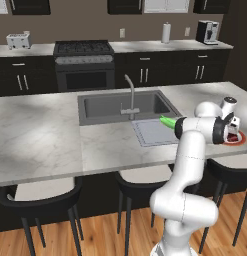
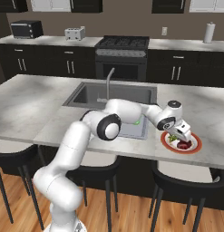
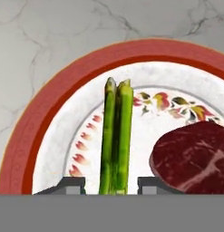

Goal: Create a steak meal by picking up the steak and asparagus from the tray and placing them on the plate. Leave the corn on the tray.

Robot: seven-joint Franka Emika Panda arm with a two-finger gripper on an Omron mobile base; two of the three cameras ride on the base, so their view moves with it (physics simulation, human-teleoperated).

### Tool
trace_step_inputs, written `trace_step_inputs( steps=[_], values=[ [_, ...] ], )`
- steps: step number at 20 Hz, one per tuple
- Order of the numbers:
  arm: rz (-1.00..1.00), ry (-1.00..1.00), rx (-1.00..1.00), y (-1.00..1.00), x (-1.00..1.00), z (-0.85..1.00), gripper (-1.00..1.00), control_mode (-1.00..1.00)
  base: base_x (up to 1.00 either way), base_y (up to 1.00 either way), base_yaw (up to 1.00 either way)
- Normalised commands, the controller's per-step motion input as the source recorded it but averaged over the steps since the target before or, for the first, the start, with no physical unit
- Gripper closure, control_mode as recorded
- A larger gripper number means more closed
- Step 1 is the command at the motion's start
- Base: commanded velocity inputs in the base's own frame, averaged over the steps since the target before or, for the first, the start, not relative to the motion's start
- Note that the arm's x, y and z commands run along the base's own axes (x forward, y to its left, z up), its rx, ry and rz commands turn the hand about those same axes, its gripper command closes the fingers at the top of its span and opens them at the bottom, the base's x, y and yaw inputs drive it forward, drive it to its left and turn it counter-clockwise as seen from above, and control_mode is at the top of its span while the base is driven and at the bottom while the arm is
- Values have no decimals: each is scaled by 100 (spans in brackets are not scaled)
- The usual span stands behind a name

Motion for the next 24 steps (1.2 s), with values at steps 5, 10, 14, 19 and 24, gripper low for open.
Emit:
trace_step_inputs(
  steps=[5,10,14,19,24],
  values=[
    [0,-3,0,0,0,-1,-100,-100,0,0,0],
    [3,-21,-1,8,-43,31,-100,-100,0,0,0],
    [10,-26,-9,51,-79,56,-100,-100,0,0,0],
    [12,-25,-18,79,-92,67,-100,-100,0,0,0],
    [11,-12,-20,79,-84,85,-100,-100,0,0,0]
  ],
)
